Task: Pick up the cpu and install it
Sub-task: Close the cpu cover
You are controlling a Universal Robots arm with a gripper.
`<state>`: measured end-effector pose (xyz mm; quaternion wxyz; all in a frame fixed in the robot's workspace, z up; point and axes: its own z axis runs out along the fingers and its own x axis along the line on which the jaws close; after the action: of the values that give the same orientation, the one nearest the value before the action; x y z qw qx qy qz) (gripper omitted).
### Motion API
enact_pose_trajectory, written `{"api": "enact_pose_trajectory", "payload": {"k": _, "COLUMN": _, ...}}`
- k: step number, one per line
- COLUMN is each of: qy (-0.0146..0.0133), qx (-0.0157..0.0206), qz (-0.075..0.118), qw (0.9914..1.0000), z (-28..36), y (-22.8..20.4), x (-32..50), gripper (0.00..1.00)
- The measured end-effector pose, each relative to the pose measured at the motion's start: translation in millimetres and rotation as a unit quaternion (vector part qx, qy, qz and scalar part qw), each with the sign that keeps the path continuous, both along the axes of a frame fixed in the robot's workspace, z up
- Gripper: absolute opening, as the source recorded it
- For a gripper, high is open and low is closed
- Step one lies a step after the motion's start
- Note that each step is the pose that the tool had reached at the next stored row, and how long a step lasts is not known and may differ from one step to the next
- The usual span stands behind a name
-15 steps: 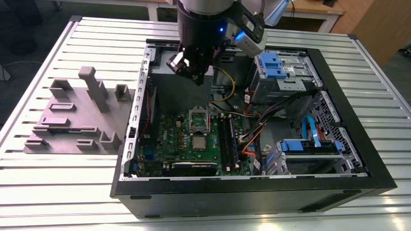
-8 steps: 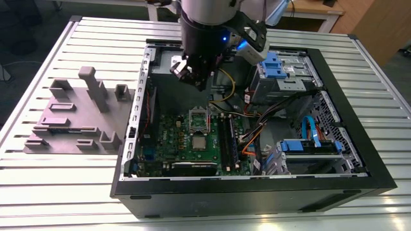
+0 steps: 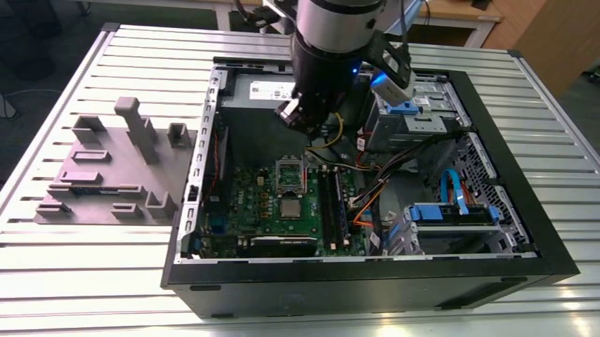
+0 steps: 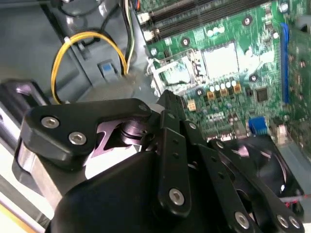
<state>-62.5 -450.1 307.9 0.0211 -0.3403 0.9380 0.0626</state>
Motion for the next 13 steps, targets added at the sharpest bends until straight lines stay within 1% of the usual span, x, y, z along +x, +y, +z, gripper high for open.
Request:
{"api": "enact_pose_trajectory", "payload": {"k": 2, "qy": 0.0000, "qx": 0.0000, "qz": 0.001, "qw": 1.00000, "z": -3.6, "y": 0.0, "x": 4.8, "gripper": 0.11}}
{"api": "enact_pose_trajectory", "payload": {"k": 4, "qy": 0.0000, "qx": 0.0001, "qz": 0.004, "qw": 0.99999, "z": -6.7, "y": 0.0, "x": 7.2, "gripper": 0.11}}
{"api": "enact_pose_trajectory", "payload": {"k": 6, "qy": 0.0000, "qx": 0.0000, "qz": 0.021, "qw": 0.99978, "z": -9.2, "y": 0.0, "x": 7.2, "gripper": 0.11}}
{"api": "enact_pose_trajectory", "payload": {"k": 9, "qy": 0.0000, "qx": 0.0000, "qz": 0.047, "qw": 0.99888, "z": -12.3, "y": 0.0, "x": 7.2, "gripper": 0.11}}
{"api": "enact_pose_trajectory", "payload": {"k": 11, "qy": -0.0001, "qx": 0.0001, "qz": 0.054, "qw": 0.99852, "z": -14.6, "y": -0.1, "x": 7.6, "gripper": 0.11}}
{"api": "enact_pose_trajectory", "payload": {"k": 13, "qy": -0.0001, "qx": 0.0005, "qz": 0.055, "qw": 0.99847, "z": -17.5, "y": -0.4, "x": 8.1, "gripper": 0.11}}
